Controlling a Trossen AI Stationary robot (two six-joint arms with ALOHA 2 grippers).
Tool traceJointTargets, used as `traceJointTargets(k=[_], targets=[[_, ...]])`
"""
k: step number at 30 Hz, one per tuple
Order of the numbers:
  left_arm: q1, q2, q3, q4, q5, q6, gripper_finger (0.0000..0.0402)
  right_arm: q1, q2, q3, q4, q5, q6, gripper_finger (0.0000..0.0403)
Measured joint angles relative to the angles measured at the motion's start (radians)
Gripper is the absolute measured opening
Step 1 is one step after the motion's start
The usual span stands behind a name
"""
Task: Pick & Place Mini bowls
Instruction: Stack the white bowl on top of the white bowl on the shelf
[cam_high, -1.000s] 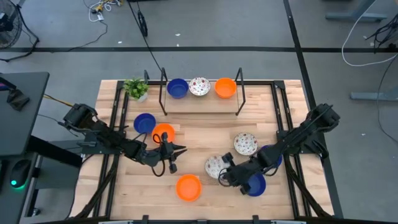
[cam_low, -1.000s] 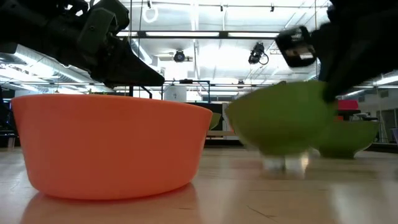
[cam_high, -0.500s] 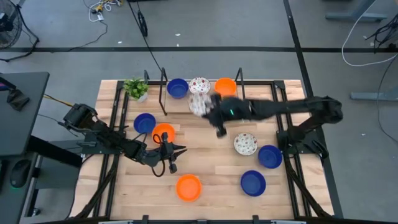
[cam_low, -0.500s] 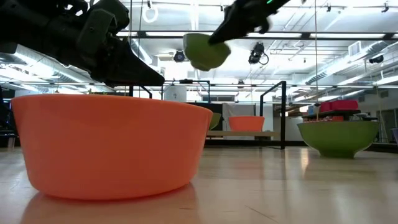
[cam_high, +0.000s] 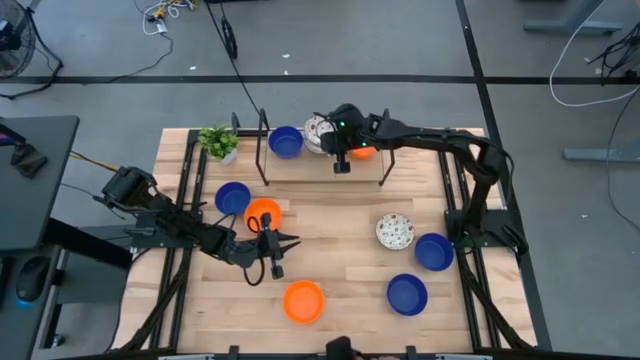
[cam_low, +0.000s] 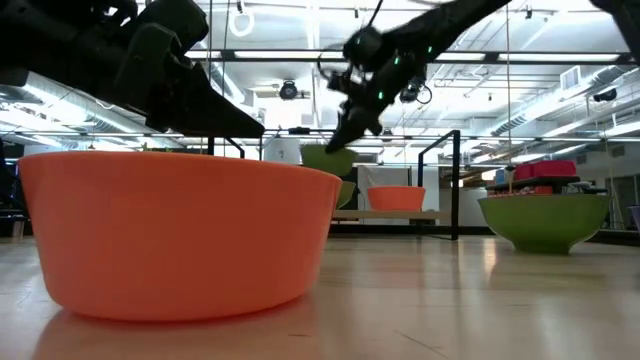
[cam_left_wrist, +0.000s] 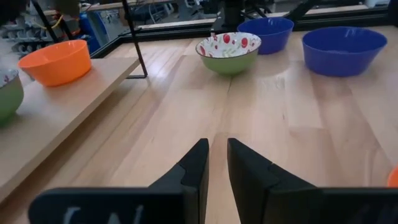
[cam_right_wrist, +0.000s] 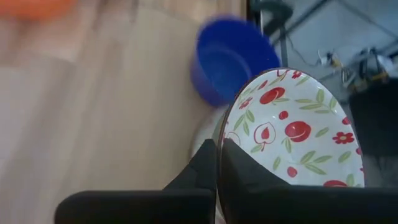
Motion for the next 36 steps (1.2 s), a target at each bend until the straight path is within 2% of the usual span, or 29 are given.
traceJointTargets(k=[16,36], targets=[[0.011,0.0,0.0,0.001,-0.004,0.028,0.0062,-0.029,0.044,0.003,0.016,-0.061,0.02,0.0008],[0.011,0.0,0.0,0.002,0.0,0.027,0.0062,-0.042,0.074,0.003,0.003,-0.052,0.044,0.0014]])
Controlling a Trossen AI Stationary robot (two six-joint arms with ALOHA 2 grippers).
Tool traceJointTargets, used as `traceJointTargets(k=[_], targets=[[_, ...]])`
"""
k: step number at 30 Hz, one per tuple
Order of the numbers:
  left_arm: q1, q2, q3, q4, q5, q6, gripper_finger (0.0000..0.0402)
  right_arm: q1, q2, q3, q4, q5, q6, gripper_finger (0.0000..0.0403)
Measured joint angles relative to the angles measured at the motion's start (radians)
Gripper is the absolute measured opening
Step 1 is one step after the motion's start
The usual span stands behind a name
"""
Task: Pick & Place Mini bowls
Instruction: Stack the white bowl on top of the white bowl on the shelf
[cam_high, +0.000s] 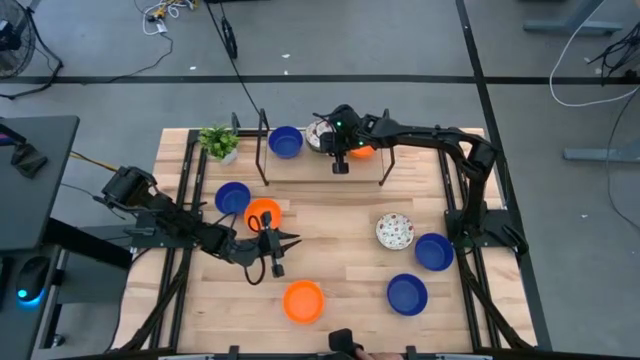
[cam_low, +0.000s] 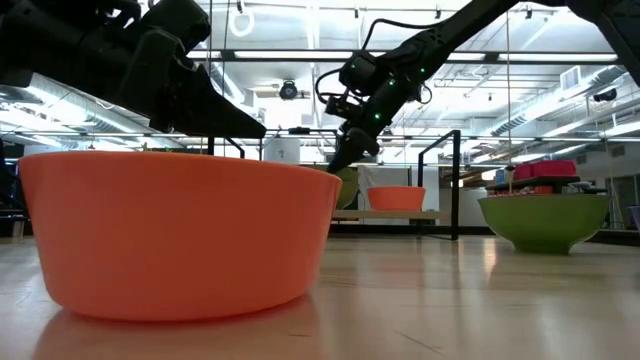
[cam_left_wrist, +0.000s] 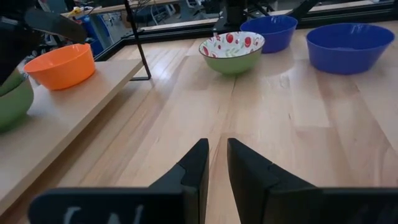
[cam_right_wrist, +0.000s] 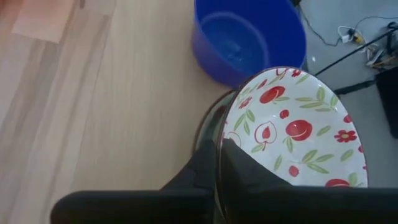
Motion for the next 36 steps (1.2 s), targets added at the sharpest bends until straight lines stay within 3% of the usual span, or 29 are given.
traceJointTargets(k=[12,19,24,31,36], targets=[[0.0,0.0,0.0,0.0,0.023,-0.007,0.0062,0.0,-0.001,0.0,0.024,0.0,0.025,0.0107],[0.0,0.0,0.0,-0.001,0.023,-0.007,0.0062,0.008,-0.064,0.0,0.012,0.001,0.043,0.0158],[0.0,0.0,0.0,0.0,0.023,-0.007,0.0062,0.008,-0.068,0.0,-0.001,-0.004,0.099,0.0133],[0.0,0.0,0.0,-0.001,0.026,-0.009,0.0062,-0.017,-0.052,-0.001,-0.015,0.003,0.125,0.0014],[0.0,0.0,0.0,0.0,0.026,-0.013,0.0062,-0.032,-0.034,-0.001,-0.018,-0.003,0.147,0.0018]])
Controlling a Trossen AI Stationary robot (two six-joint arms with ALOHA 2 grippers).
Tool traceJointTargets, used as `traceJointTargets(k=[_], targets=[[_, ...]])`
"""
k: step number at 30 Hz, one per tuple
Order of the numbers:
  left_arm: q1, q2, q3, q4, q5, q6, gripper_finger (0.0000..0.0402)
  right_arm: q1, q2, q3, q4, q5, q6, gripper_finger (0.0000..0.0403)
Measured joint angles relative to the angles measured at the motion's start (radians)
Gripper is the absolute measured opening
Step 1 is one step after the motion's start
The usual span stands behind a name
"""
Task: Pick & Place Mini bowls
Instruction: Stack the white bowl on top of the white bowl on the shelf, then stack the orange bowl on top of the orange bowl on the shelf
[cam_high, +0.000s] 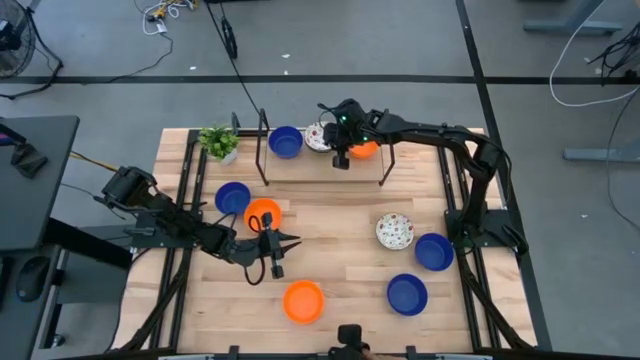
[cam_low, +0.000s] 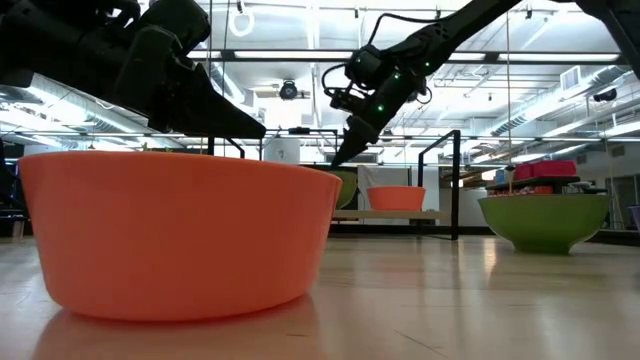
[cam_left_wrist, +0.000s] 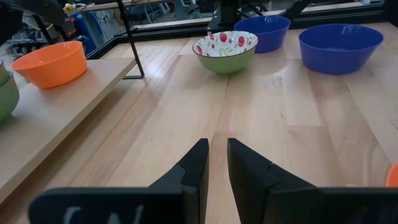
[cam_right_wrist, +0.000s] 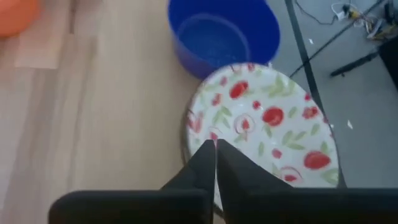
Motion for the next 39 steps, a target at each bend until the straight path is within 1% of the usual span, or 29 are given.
traceJointTargets(k=[5,7,14,18,21,25,30,32,35,37,39], targets=[[0.0,0.0,0.0,0.0,0.0,-0.002,0.0062,-0.005,0.016,0.0,0.01,-0.001,-0.006,0.0004],[0.0,0.0,0.0,0.0,0.0,-0.002,0.0062,-0.005,0.02,-0.001,-0.008,0.0,-0.006,0.0005],[0.0,0.0,0.0,0.001,0.0,-0.002,0.0062,-0.002,0.029,0.0,0.008,0.003,-0.03,0.0007],[0.0,0.0,0.0,0.0,0.0,-0.001,0.0062,0.014,-0.006,-0.001,0.028,0.02,-0.033,0.0004],[0.0,0.0,0.0,0.001,-0.002,0.006,0.0062,0.06,-0.049,0.0,0.021,0.038,-0.019,0.0004],[0.0,0.0,0.0,0.001,-0.01,0.013,0.0062,0.19,-0.107,0.0,-0.089,0.041,-0.01,0.0003],[0.0,0.0,0.0,0.0,-0.003,0.011,0.0062,0.415,-0.19,0.0,-0.27,0.035,0.044,0.0002],[-0.002,0.0,0.0,0.0,0.005,0.006,0.0062,0.509,-0.219,0.0,-0.306,0.037,0.079,0.0002],[-0.009,0.0,0.0,-0.001,0.007,0.006,0.0062,0.645,-0.26,-0.016,-0.301,0.037,0.142,0.0002],[-0.014,0.0,0.0,0.0,0.007,0.006,0.0062,0.723,-0.291,-0.055,-0.263,0.038,0.185,0.0002],[-0.014,0.0,0.0,0.001,0.007,0.006,0.0062,0.789,-0.326,-0.107,-0.209,0.068,0.23,0.0002]])
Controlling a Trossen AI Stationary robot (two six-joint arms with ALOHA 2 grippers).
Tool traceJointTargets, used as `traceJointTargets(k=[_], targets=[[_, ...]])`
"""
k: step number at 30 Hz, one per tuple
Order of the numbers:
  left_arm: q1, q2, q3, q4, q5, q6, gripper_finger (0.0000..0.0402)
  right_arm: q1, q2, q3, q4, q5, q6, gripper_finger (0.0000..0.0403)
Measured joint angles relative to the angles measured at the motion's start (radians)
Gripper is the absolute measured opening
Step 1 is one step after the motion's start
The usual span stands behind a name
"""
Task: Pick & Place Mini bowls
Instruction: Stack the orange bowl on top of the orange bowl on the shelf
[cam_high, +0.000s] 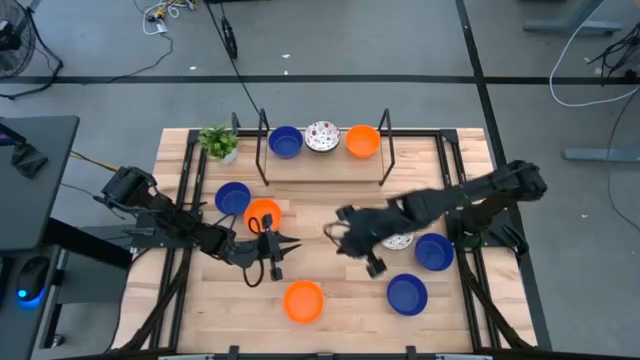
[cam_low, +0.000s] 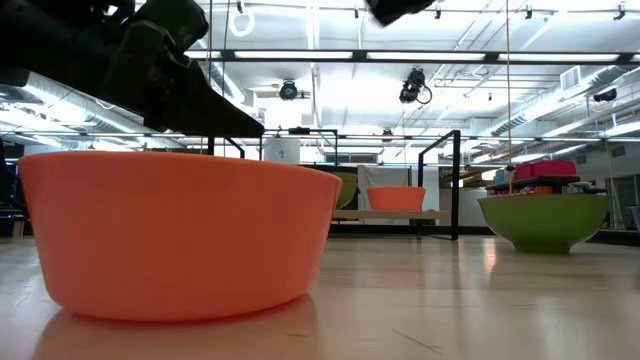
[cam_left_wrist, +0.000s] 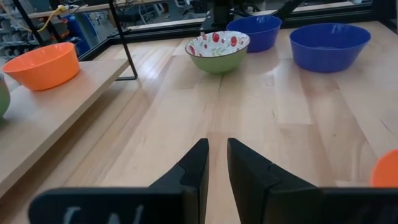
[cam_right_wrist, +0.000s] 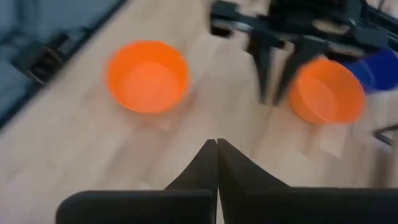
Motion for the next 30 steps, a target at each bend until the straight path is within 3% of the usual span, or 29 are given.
traceJointTargets(k=[6,13,22,30], targets=[[0.0,0.0,0.0,0.007,0.0,-0.027,0.0062,0.122,-0.078,-0.193,0.231,0.038,0.186,0.0003],[-0.004,0.0,0.0,0.012,0.007,-0.142,0.0062,0.16,-0.031,-0.353,0.522,0.026,0.28,0.0042],[-0.023,0.0,0.0,0.005,0.008,-0.175,0.0062,0.157,0.17,-0.335,0.7,-0.165,0.162,0.0122],[-0.009,0.0,0.0,-0.017,-0.001,-0.184,0.0062,0.158,0.368,-0.102,0.583,-0.253,0.026,0.0153]])
